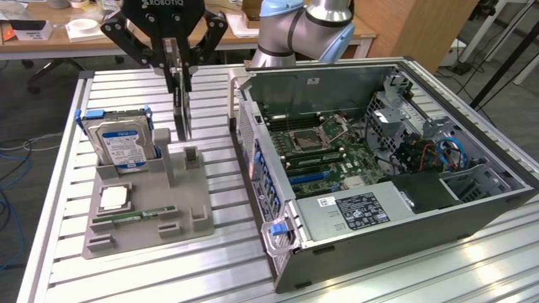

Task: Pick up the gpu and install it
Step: 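Pick up the gpu and move the gpu toward the slot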

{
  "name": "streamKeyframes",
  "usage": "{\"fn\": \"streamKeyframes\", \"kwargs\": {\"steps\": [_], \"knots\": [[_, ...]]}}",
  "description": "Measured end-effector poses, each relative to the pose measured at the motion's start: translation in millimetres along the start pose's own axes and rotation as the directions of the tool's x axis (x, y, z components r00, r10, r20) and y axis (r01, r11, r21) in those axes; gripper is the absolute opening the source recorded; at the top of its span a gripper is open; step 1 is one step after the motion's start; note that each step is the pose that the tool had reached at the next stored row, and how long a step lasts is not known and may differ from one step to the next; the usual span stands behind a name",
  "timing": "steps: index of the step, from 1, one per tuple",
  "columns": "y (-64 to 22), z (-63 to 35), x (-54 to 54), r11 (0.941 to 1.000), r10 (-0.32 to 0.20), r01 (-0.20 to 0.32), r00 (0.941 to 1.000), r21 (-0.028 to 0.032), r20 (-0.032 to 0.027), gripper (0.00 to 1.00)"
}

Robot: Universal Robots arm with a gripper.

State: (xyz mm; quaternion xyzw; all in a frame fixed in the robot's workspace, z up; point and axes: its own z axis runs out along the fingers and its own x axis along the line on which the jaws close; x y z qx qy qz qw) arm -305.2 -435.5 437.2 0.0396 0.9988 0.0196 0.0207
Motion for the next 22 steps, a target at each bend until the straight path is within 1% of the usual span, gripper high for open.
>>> {"fn": "streamKeyframes", "kwargs": {"steps": [4, 18, 22], "knots": [[0.2, -3.6, -0.1, 1.0000, 0.000, 0.000, 1.0000, 0.0000, 0.0000, 0.26], [0.3, -6.1, -0.2, 1.0000, 0.000, 0.000, 1.0000, 0.0000, 0.0000, 0.26], [0.4, -8.5, -0.3, 1.0000, 0.000, 0.000, 1.0000, 0.0001, -0.0001, 0.26]]}}
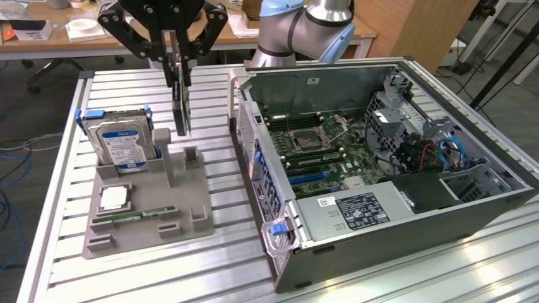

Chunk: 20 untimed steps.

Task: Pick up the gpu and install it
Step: 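Pick up the gpu and move the gpu toward the slot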

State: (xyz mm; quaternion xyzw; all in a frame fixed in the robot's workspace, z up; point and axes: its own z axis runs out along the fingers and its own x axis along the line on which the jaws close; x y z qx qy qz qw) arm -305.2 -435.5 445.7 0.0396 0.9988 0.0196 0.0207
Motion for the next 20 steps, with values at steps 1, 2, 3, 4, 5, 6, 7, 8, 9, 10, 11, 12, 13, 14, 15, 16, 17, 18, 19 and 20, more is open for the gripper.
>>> {"fn": "streamKeyframes", "kwargs": {"steps": [1, 2, 3, 4, 5, 6, 7, 8, 9, 10, 11, 12, 13, 14, 15, 16, 17, 18, 19, 20], "knots": [[0.0, -1.1, 0.0, 1.0000, 0.000, 0.000, 1.0000, 0.0000, 0.0000, 0.26], [0.1, -1.8, -0.1, 1.0000, 0.000, 0.000, 1.0000, -0.0001, 0.0000, 0.26], [0.1, -1.8, -0.1, 1.0000, 0.000, 0.000, 1.0000, -0.0008, 0.0001, 0.26], [0.1, -1.8, -0.1, 1.0000, 0.000, 0.000, 1.0000, -0.0014, 0.0000, 0.26], [0.1, -1.8, -0.1, 1.0000, 0.000, 0.000, 1.0000, -0.0019, -0.0001, 0.26], [0.1, -1.8, -0.7, 1.0000, 0.000, 0.000, 1.0000, -0.0019, -0.0001, 0.26], [0.1, -1.8, -1.6, 1.0000, 0.000, 0.000, 1.0000, -0.0018, -0.0002, 0.26], [0.3, -1.8, -2.4, 1.0000, 0.000, 0.000, 1.0000, -0.0018, -0.0002, 0.26], [0.4, -1.7, -3.3, 1.0000, 0.000, 0.000, 1.0000, -0.0019, -0.0001, 0.26], [0.5, -1.7, -4.3, 1.0000, 0.000, 0.000, 1.0000, -0.0019, -0.0001, 0.26], [0.6, -1.6, -5.4, 1.0000, 0.000, 0.000, 1.0000, -0.0019, 0.0000, 0.26], [0.7, -1.6, -6.5, 1.0000, 0.000, 0.000, 1.0000, -0.0019, -0.0001, 0.26], [0.8, -1.5, -7.7, 1.0000, 0.000, 0.000, 1.0000, -0.0019, -0.0001, 0.26], [0.9, -1.5, -8.9, 1.0000, 0.000, 0.000, 1.0000, -0.0019, -0.0001, 0.26], [1.0, -1.4, -10.0, 1.0000, 0.000, 0.000, 1.0000, -0.0019, -0.0001, 0.26], [1.1, -1.4, -11.0, 1.0000, 0.000, 0.000, 1.0000, -0.0019, -0.0001, 0.26], [1.2, -1.3, -11.9, 1.0000, 0.000, 0.000, 1.0000, -0.0019, -0.0001, 0.26], [1.3, -1.3, -12.8, 1.0000, 0.000, 0.000, 1.0000, -0.0019, -0.0001, 0.26], [1.3, -1.2, -13.6, 1.0000, 0.000, 0.000, 1.0000, -0.0019, -0.0001, 0.26], [1.4, -1.3, -14.4, 1.0000, 0.000, 0.000, 1.0000, -0.0018, -0.0001, 0.26]]}}
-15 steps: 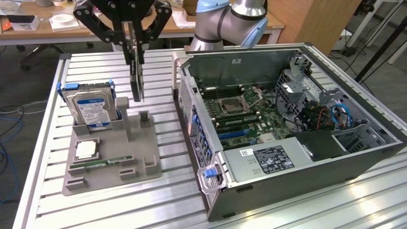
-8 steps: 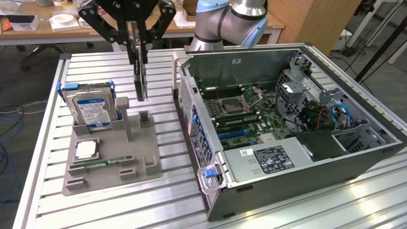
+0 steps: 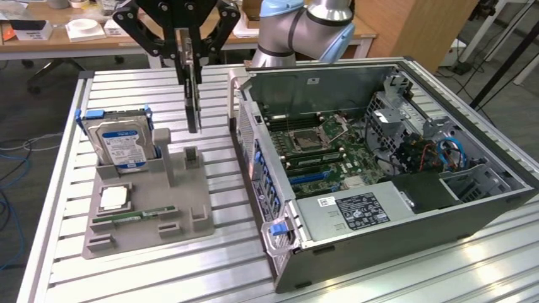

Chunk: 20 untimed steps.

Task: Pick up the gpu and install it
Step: 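Pick up the gpu and move the gpu toward the slot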

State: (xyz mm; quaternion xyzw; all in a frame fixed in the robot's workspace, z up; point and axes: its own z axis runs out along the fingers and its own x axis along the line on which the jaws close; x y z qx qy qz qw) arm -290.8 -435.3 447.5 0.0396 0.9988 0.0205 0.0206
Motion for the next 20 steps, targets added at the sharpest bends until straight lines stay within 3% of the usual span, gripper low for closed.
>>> {"fn": "streamKeyframes", "kwargs": {"steps": [20], "knots": [[1.4, 0.7, -16.3, 1.0000, 0.000, 0.000, 1.0000, 0.0000, 0.0000, 0.26]]}}
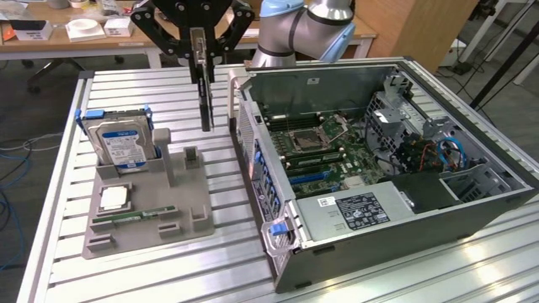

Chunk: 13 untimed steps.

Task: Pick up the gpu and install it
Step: 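Pick up the gpu and move the gpu toward the slot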

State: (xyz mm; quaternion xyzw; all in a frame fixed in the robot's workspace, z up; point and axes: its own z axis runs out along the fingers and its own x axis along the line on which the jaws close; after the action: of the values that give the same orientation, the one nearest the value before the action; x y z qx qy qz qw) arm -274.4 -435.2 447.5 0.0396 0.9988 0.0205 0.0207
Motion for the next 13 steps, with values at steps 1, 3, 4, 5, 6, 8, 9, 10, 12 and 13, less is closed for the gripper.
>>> {"fn": "streamKeyframes", "kwargs": {"steps": [1, 3, 4, 5, 6, 8, 9, 10, 12, 13], "knots": [[0.1, 0.0, -0.7, 1.0000, 0.000, 0.000, 1.0000, 0.0000, 0.0000, 0.26], [0.2, 0.1, -2.1, 1.0000, 0.000, 0.000, 1.0000, 0.0000, 0.0000, 0.26], [0.3, 0.1, -2.9, 1.0000, 0.000, 0.000, 1.0000, 0.0000, 0.0000, 0.26], [0.3, 0.1, -3.8, 1.0000, 0.000, 0.000, 1.0000, 0.0001, -0.0001, 0.26], [0.4, 0.2, -4.6, 1.0000, 0.000, 0.000, 1.0000, 0.0000, 0.0000, 0.26], [0.6, 0.3, -6.3, 1.0000, 0.000, 0.000, 1.0000, 0.0000, 0.0000, 0.26], [0.6, 0.3, -7.1, 1.0000, 0.000, 0.000, 1.0000, 0.0001, -0.0001, 0.26], [0.7, 0.3, -7.9, 1.0000, 0.000, 0.000, 1.0000, 0.0000, -0.0001, 0.26], [0.8, 0.4, -9.2, 1.0000, 0.000, 0.000, 1.0000, 0.0000, 0.0000, 0.26], [0.8, 0.4, -9.9, 1.0000, 0.000, 0.000, 1.0000, 0.0000, 0.0000, 0.26]]}}
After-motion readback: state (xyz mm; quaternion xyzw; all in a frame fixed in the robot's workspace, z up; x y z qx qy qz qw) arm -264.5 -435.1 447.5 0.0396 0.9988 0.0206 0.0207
